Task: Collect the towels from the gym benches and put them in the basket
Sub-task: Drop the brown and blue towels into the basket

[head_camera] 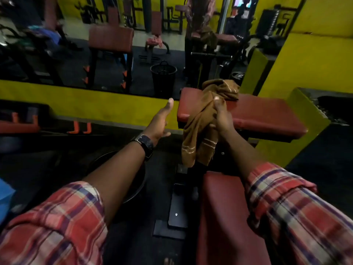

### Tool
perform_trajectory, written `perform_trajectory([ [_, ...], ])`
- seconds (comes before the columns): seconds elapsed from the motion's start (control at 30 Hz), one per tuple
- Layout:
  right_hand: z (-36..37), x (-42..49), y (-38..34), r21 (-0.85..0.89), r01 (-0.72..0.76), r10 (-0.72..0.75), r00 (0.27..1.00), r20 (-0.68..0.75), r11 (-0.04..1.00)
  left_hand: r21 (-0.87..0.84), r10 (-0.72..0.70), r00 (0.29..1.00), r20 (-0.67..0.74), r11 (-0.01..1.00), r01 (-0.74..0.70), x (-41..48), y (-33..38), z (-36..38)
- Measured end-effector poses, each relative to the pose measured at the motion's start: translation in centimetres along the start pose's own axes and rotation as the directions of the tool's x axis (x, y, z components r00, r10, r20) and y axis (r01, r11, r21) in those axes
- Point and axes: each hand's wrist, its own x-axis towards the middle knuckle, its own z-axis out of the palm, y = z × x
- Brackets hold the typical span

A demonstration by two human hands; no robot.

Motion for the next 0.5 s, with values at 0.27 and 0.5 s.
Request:
perform_trajectory([
  [0.27,1.7,9.0,2.1,-0.726,-0.23,0.024,0.959,-0.282,0.649,-0.032,-0.159,0.985,-0.071,0.987,0.157,6.5,-2.3,-1.8],
  [0.5,4.3,11.4,2.5,-0.667,-0.152,-0.069,0.954,-0.293,0.73,-0.125,-0.204,0.969,-0.143,0.974,0.187,8.7,-4.2,-5.7],
])
